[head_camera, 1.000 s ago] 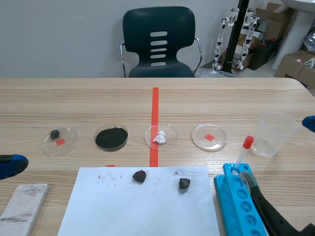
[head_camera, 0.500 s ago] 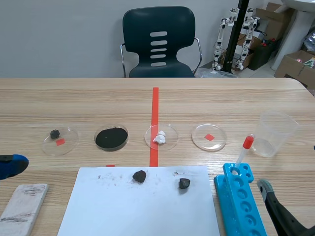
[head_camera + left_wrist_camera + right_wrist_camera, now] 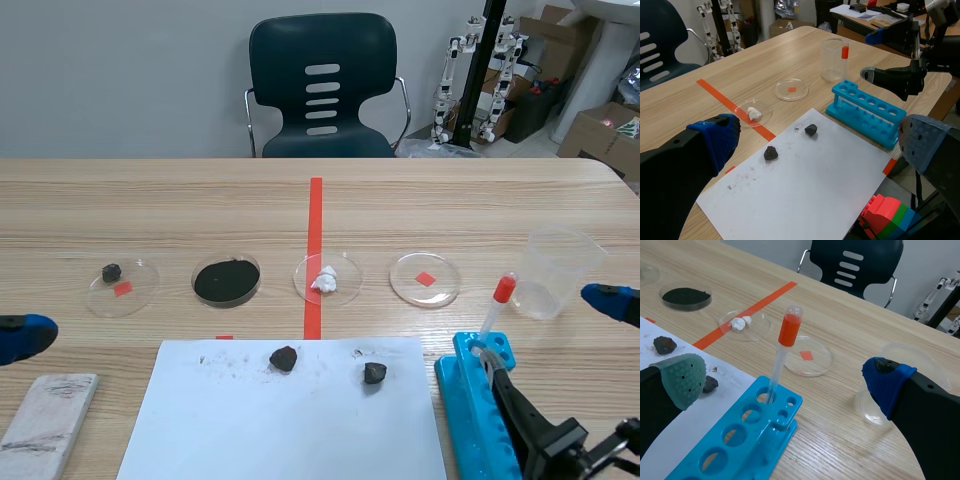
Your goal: Pick up the dropper by the top with the right hand
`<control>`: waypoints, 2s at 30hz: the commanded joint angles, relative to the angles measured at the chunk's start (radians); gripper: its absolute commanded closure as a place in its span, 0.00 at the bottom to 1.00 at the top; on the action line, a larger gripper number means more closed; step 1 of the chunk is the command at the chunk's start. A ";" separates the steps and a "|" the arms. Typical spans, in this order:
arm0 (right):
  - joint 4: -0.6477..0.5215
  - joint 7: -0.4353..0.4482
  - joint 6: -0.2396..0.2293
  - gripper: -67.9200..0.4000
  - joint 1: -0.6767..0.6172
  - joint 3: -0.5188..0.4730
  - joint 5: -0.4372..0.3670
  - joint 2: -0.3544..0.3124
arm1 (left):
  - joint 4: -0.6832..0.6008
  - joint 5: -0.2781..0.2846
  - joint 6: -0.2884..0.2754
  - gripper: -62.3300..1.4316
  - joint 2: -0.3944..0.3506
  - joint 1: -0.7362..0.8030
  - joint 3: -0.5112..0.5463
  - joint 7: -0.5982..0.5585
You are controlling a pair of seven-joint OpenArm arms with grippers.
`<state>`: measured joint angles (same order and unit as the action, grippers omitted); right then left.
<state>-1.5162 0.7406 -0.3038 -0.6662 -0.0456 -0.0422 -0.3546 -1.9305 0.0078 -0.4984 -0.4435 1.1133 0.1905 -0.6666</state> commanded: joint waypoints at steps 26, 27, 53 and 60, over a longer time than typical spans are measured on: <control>-0.011 -0.148 -0.004 0.00 0.170 0.057 -0.011 0.000 | -0.007 0.011 0.002 0.00 0.002 -0.003 0.006 -0.018; -0.011 -0.150 -0.004 0.00 0.170 0.061 -0.011 0.000 | -0.007 0.011 0.002 0.00 0.002 -0.003 0.006 -0.018; -0.011 -0.152 -0.004 0.52 0.170 0.068 -0.011 0.000 | -0.007 0.011 0.002 0.00 0.002 -0.003 0.006 -0.018; -0.011 -0.152 -0.004 0.71 0.170 0.068 -0.011 0.000 | -0.007 0.011 0.002 0.00 0.002 -0.003 0.006 -0.018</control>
<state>-1.5158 0.5747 -0.3080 -0.5102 0.0250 -0.0422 -0.3546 -1.9305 0.0078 -0.4984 -0.4435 1.1133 0.1905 -0.6666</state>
